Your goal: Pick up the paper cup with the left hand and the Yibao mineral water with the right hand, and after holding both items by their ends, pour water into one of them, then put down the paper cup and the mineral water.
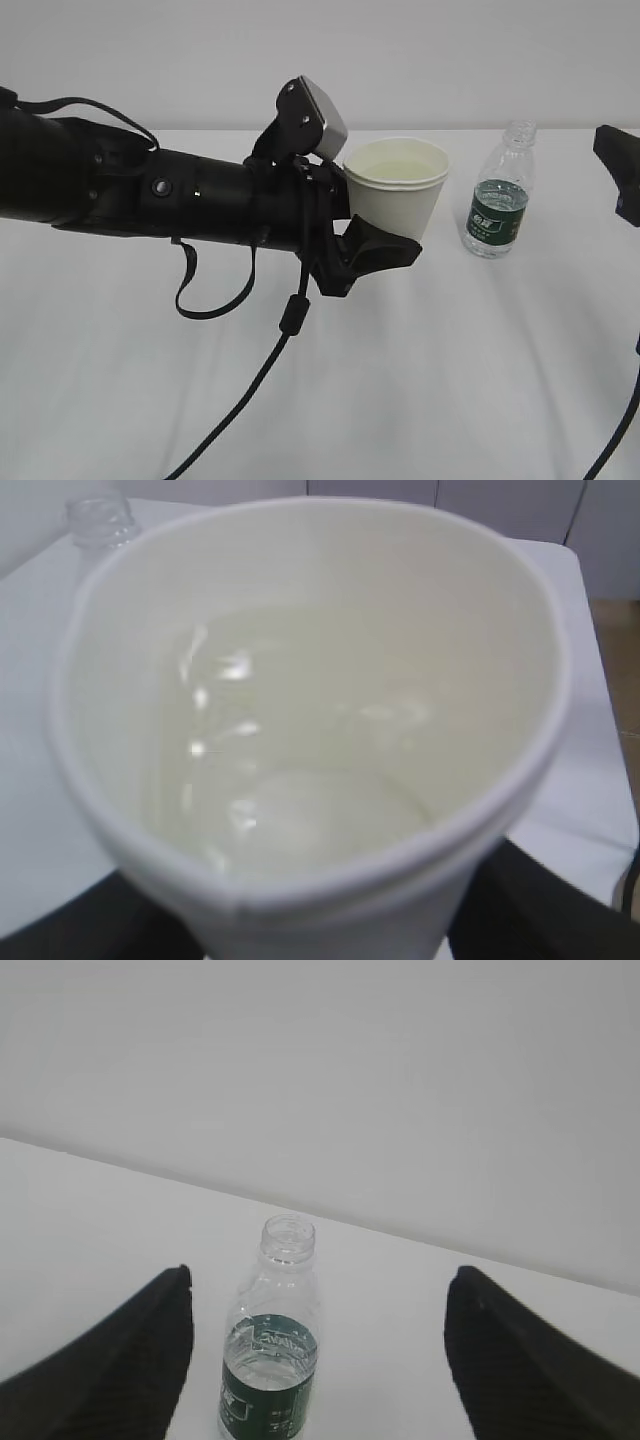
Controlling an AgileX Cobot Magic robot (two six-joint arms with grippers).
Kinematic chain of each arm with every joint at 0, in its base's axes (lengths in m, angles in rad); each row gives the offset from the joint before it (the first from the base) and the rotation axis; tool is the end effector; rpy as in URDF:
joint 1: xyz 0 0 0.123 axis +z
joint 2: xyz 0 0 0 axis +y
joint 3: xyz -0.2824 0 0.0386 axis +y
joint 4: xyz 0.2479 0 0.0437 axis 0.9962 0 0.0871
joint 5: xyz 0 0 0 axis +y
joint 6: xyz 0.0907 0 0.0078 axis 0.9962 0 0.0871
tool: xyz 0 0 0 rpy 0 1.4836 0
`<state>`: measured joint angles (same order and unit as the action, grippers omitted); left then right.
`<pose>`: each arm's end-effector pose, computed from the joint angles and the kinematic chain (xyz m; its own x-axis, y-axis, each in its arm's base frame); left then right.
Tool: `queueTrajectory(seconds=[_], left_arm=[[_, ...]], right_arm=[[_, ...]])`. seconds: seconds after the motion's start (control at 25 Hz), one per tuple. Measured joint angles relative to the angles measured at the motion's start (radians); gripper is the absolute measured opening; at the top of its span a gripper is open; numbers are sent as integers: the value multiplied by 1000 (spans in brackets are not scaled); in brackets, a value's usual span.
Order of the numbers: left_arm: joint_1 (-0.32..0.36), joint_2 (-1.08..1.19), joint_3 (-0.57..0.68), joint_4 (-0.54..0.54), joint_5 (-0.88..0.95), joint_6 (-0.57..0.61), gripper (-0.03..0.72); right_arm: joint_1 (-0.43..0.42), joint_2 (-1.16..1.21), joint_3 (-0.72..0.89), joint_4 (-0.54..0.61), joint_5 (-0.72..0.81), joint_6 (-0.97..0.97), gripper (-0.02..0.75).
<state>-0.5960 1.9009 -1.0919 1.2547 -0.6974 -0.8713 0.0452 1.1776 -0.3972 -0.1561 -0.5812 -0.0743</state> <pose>0.2959 -0.2678 0.1959 -0.0949 0.3438 -0.9342 0.9655 0.2606 -0.0022 0.2238 0.0179 0.2445 -0.0883 -0.2071 -0.9743 -0.1508 0.9696 -0.1924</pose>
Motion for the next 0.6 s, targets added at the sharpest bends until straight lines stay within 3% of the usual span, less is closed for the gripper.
queueTrajectory(seconds=[0.6], left_arm=[[81,7,0,-38,30,0,445]], right_arm=[[0,0,0,-24,2,9,593]])
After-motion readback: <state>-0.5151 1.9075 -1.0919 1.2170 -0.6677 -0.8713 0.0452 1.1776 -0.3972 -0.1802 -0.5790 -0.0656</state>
